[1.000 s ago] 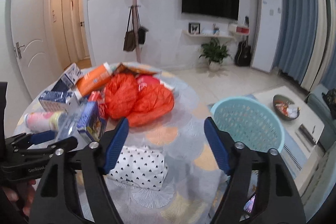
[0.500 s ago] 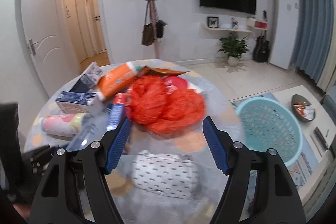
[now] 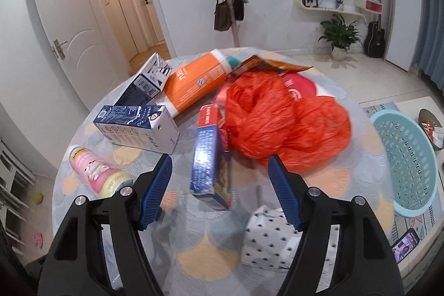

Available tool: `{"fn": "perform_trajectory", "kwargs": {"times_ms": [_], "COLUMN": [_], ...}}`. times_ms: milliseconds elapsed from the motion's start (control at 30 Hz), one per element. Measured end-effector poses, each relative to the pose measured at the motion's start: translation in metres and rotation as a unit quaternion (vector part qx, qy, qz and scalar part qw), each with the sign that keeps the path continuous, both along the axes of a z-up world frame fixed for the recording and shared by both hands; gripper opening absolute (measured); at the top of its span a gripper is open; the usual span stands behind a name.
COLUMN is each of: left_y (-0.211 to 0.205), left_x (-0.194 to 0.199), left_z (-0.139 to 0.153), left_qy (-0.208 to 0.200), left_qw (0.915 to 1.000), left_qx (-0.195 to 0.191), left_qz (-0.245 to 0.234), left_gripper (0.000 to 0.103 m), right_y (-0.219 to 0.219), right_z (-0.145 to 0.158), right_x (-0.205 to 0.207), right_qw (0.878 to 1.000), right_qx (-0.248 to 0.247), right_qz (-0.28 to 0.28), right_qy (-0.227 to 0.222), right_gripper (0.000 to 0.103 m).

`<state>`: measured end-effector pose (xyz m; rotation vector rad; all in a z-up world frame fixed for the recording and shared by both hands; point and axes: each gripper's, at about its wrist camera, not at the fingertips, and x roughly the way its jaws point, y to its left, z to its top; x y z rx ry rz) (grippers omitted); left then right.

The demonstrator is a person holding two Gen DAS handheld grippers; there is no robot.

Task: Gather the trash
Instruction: 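Grasp the clear water bottle with the left gripper while the right gripper grasps the toothpaste box, then carry the bottle and box over the blue basket and open both grippers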

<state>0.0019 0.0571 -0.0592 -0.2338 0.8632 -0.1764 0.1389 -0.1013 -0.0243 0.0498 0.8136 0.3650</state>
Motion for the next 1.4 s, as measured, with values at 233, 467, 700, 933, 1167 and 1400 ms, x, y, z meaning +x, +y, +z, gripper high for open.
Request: {"fn": "perform_trajectory", "kwargs": {"times_ms": [233, 467, 700, 933, 1167, 1400], "left_y": [0.000, -0.004, 0.011, 0.032, 0.010, -0.029], "left_x": [0.028, 0.018, -0.002, 0.003, 0.010, 0.029], "left_z": [-0.015, 0.008, 0.041, 0.051, 0.066, 0.092], "left_qy": [0.025, -0.031, -0.083, -0.093, -0.111, -0.148], "left_qw": [0.9997, 0.9992, 0.9958, 0.9935, 0.9925, 0.9885], "left_qx": [-0.003, -0.024, -0.015, -0.004, 0.016, 0.026], "left_qz": [0.004, 0.004, 0.037, 0.065, 0.049, 0.019], "left_gripper": [0.055, 0.055, 0.054, 0.055, 0.055, 0.055], "right_y": [-0.026, -0.030, -0.005, 0.016, -0.006, -0.056], "right_z": [0.009, 0.013, 0.003, -0.022, -0.010, 0.035], "right_x": [-0.008, 0.001, 0.012, 0.028, 0.020, -0.010], "right_qw": [1.000, 1.000, 1.000, 0.998, 0.999, 0.998], "right_qx": [-0.001, 0.025, 0.006, -0.022, 0.012, 0.043], "right_qz": [-0.008, 0.005, 0.004, 0.010, 0.006, -0.020], "right_qy": [-0.014, 0.002, 0.019, 0.059, 0.042, -0.040], "right_gripper": [0.068, 0.068, 0.068, 0.036, 0.015, 0.015]}}
